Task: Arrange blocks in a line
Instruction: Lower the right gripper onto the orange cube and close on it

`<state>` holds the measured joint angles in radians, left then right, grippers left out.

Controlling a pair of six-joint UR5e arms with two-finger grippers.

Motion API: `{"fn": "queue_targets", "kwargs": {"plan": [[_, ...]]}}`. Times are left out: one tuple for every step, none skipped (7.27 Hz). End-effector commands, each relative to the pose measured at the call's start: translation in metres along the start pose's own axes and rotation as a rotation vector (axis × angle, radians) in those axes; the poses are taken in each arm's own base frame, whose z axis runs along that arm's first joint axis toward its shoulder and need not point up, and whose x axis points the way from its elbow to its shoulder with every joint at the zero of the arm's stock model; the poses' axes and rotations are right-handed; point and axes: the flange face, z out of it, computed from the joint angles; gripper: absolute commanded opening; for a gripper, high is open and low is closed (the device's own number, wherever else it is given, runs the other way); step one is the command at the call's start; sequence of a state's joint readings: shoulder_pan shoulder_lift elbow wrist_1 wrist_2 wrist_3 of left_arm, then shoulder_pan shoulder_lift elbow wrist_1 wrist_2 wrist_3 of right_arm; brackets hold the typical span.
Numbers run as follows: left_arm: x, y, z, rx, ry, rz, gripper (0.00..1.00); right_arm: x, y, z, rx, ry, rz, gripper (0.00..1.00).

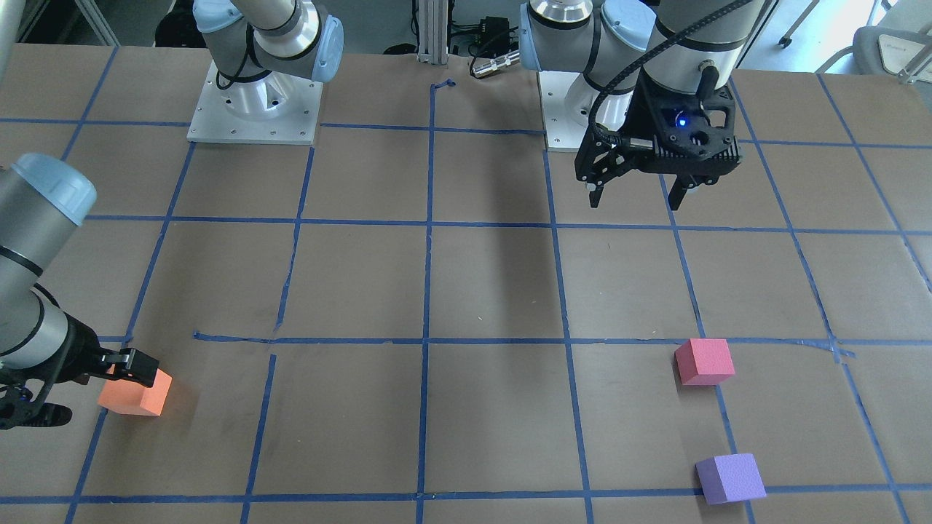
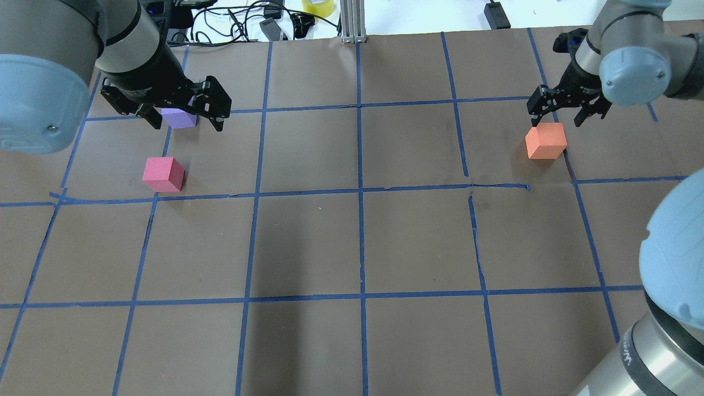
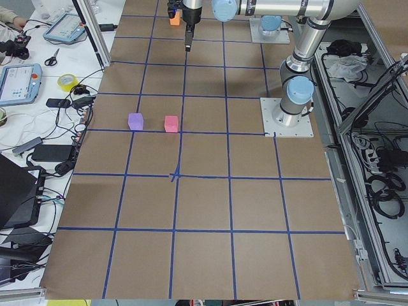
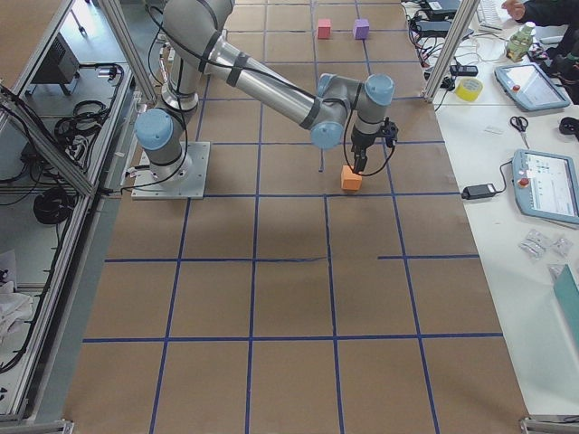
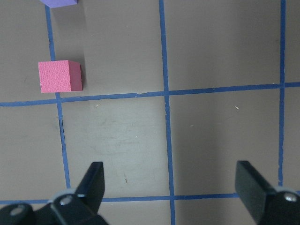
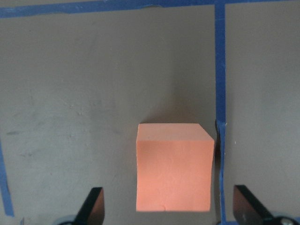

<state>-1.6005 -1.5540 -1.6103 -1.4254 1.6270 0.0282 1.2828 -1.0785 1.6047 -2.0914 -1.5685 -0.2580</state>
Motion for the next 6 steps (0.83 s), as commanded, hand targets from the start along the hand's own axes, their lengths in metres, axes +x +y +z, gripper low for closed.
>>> {"fn": "queue_targets", "kwargs": {"plan": [[0.0002, -0.002, -0.0032, 0.02, -0.001, -0.001, 1.0, -0.0003, 0.0093, 0.0437, 0.044, 0.011, -0.059, 0.97], [0.0003, -0.0015, -0.0017, 0.017, -0.001, -0.001, 1.0, -0.0004, 0.0096, 0.0473, 0.043, 0.011, -0.065, 0.96], [0.0001, -0.002, -0.0054, 0.025, -0.001, 0.001, 1.0, 0.0002, 0.0073, 0.0486, 0.051, 0.013, -0.065, 0.8], [0.0002, -0.0015, -0.0034, 0.022, -0.001, -0.001, 1.0, 0.0008, 0.005, 0.0456, 0.057, 0.015, -0.065, 0.62], [-0.0006, -0.0017, -0.0039, 0.021, -0.001, -0.001, 1.0, 0.0017, 0.003, 0.0419, 0.065, 0.021, -0.067, 0.45], [0.0, -0.0017, -0.0041, 0.023, -0.003, 0.001, 1.0, 0.0007, 0.0021, 0.0398, 0.069, 0.02, -0.067, 0.35]]}}
